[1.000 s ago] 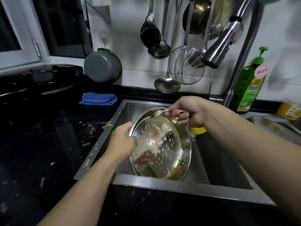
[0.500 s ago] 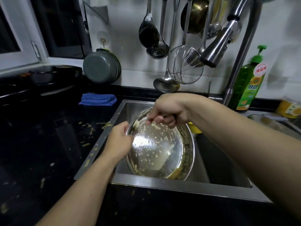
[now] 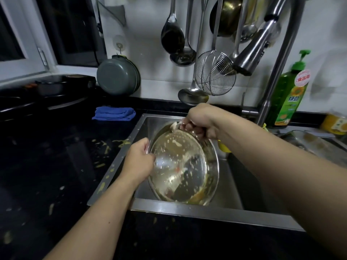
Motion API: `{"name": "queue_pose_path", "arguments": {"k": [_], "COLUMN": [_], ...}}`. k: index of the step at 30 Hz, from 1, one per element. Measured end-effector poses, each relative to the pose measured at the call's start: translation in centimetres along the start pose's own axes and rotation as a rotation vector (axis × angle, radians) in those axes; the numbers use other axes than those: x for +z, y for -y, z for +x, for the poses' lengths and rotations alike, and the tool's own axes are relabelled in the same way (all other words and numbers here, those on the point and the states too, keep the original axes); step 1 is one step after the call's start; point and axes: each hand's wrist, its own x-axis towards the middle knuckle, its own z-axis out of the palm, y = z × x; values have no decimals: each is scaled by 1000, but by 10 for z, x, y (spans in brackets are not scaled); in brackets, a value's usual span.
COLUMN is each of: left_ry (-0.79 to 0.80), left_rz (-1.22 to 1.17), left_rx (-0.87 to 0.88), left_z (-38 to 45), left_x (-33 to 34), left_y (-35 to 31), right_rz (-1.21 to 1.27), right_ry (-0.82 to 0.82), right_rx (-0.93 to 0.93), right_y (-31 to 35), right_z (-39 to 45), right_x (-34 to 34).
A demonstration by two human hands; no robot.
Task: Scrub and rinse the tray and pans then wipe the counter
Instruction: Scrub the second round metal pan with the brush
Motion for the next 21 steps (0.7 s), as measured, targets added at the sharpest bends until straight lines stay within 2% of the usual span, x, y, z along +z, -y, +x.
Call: {"name": "queue_pose_path", "arguments": {"k": [2,5,6,7,9,11,12,13,16,17,18,21], "left_ry": [-17,-58,-80,-101,-142,-177,-184,-184,-166,-162,-161,-165], "left_rz": [-68,-182,-208,-233,-274,-298,-312,-315,-274,-254,-243,-265], "left_rx": [-20,-35,-39,-43,-67,-94,-105,-112,-114,-108,-105,-109], "left_z": [1,-1,-1,0,1,5,7,9,12,13,13,12], "left_x": [-1,-4,-4,-5,-6,-5,-4,-4,-6,-7,-7,-5], "left_y": [0,-5,-5,-4,-3,0,1,1,9,10,11,9], "right_rz": [-4,-262,-391,-538,-820,-987,-1000,-978,-851,-836,-842,-845], "right_ry": [-28,217,248,184,-119,-422,-458,-423,-111,-54,-86,-454], "right_rx": [-87,-210,-254,-314,-405,-342,-321,-316,-391,-409,-390,-251], "right_y": [-4,-5,-9,-16,-35,-57,-68,-76,-89,-91,-91,-90], "right_z": [-6,-24,-25,-24,-12,-6,-5,-7,-18,-17,-12,12], "right_x": [7,18,17,14,7,1,1,4,22,26,26,11]}}
